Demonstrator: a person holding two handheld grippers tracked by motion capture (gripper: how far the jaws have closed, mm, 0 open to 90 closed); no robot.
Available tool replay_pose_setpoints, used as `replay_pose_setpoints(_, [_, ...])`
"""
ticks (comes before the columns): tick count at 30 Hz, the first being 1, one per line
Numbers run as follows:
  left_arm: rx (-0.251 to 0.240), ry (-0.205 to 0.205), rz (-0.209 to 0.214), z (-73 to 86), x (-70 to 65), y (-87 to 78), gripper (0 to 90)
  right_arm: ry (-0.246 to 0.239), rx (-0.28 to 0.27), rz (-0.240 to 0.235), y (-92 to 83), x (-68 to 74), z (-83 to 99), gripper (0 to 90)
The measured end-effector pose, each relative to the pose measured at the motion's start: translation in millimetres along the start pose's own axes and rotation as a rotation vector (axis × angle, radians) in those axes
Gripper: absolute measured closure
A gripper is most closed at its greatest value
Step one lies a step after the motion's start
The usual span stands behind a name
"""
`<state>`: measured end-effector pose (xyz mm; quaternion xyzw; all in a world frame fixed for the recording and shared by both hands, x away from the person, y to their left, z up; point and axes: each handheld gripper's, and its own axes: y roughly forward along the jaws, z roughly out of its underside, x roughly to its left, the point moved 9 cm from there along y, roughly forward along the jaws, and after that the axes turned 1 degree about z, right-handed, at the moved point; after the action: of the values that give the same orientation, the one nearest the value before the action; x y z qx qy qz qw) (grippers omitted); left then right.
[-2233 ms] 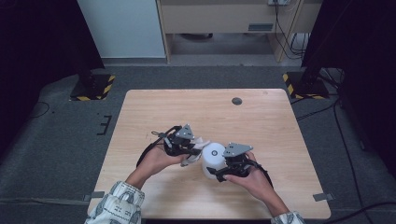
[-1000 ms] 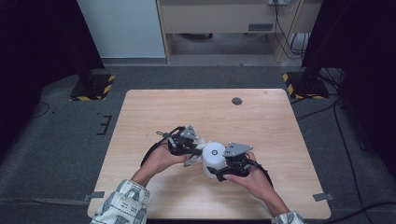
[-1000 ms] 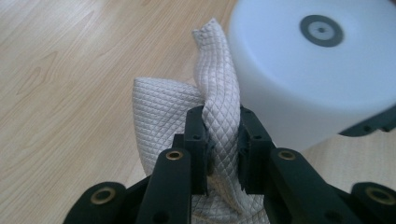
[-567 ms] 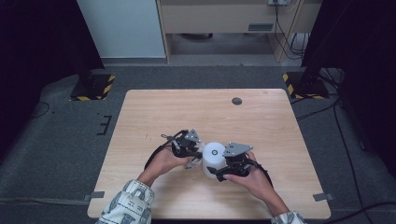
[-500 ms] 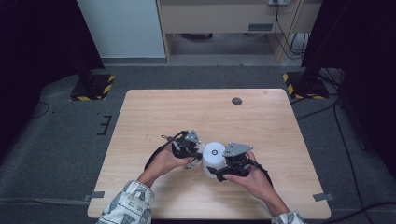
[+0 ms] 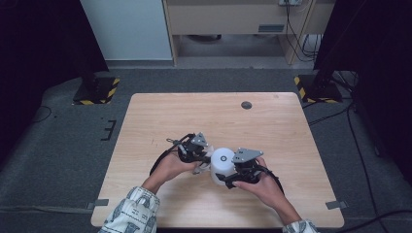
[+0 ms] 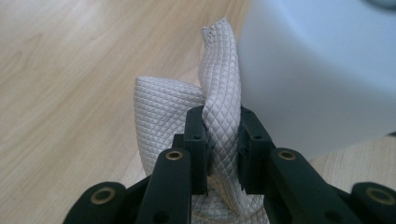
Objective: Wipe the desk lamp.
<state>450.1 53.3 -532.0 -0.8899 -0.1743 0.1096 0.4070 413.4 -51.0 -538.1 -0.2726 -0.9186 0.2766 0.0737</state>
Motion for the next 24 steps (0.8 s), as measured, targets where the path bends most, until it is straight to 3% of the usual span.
replay_pose_setpoints(13, [0.069, -0.007, 0.004, 14.3, 3.6, 27.2, 75.9, 0.000, 0.000, 0.003, 0.2, -0.1, -0.1, 8.7])
replay_pose_setpoints(24, [0.044, -0.001, -0.001, 3.8, 4.9, 16.7, 75.8, 0.000, -0.002, 0.005, 0.5, -0.4, -0.3, 8.7])
